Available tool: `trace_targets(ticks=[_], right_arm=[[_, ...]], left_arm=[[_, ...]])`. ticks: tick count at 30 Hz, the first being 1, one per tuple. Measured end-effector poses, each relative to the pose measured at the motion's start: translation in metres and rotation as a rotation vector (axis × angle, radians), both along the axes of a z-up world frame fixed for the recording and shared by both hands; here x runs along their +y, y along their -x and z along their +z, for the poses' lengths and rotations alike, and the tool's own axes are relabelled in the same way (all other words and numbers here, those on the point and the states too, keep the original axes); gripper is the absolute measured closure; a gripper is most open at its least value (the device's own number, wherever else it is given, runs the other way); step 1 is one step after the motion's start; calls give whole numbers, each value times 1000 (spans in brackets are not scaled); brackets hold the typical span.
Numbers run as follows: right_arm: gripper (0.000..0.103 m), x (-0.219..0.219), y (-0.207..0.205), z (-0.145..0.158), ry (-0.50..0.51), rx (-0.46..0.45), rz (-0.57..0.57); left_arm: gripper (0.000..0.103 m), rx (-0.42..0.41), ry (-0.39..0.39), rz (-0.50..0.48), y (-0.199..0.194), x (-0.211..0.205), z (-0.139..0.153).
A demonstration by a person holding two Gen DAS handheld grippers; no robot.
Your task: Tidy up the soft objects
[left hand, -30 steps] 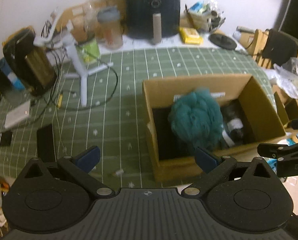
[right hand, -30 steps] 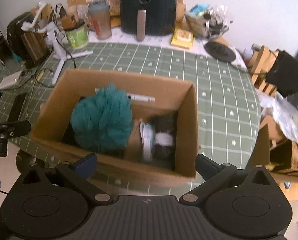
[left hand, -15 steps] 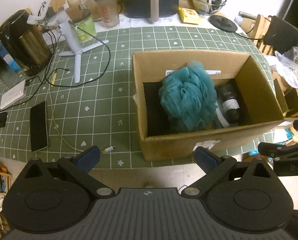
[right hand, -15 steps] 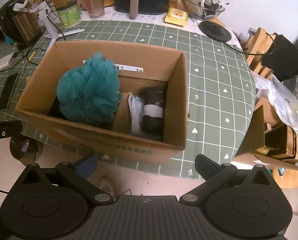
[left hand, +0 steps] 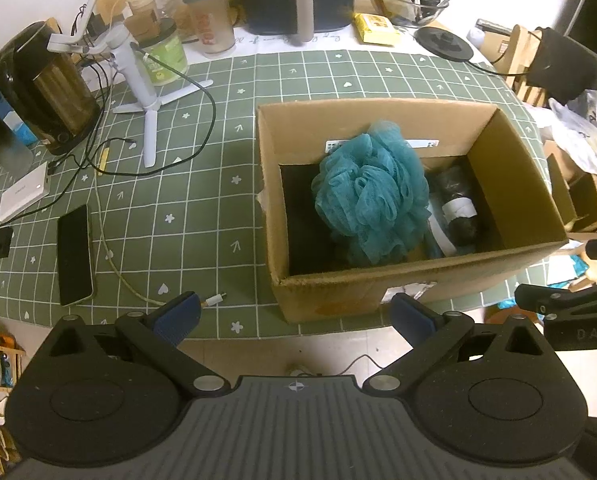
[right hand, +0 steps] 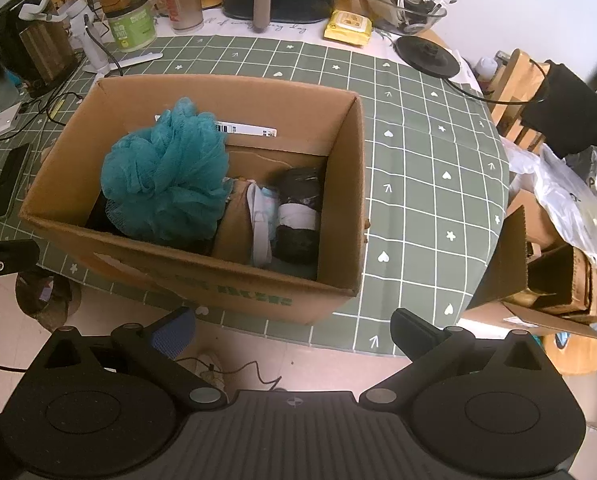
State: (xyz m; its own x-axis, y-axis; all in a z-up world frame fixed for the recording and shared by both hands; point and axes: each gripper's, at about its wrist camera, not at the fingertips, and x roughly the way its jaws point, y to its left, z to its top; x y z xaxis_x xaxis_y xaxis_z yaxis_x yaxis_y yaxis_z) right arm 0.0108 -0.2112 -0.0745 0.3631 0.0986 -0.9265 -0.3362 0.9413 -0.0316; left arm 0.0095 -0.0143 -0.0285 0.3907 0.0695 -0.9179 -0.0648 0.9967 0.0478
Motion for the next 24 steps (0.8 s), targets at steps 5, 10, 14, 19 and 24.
trace_targets(ticks=[5, 10, 14, 19, 24], right_arm=[[0, 0, -1, 0, 3, 3, -1], [0, 1, -2, -1, 2, 7, -6], [0, 2, -2, -2, 3, 7, -8], [0, 4, -1, -2, 3, 11, -11], [0, 10, -2, -2, -7, 15, -17]], left_arm=[[0, 1, 5, 2, -2, 2, -1], [0, 1, 7, -1, -2, 3, -1], [0, 3, 9, -4, -2, 4, -1], [0, 11, 15, -11, -2, 7, -4], [0, 0, 34, -27, -3, 12, -4]])
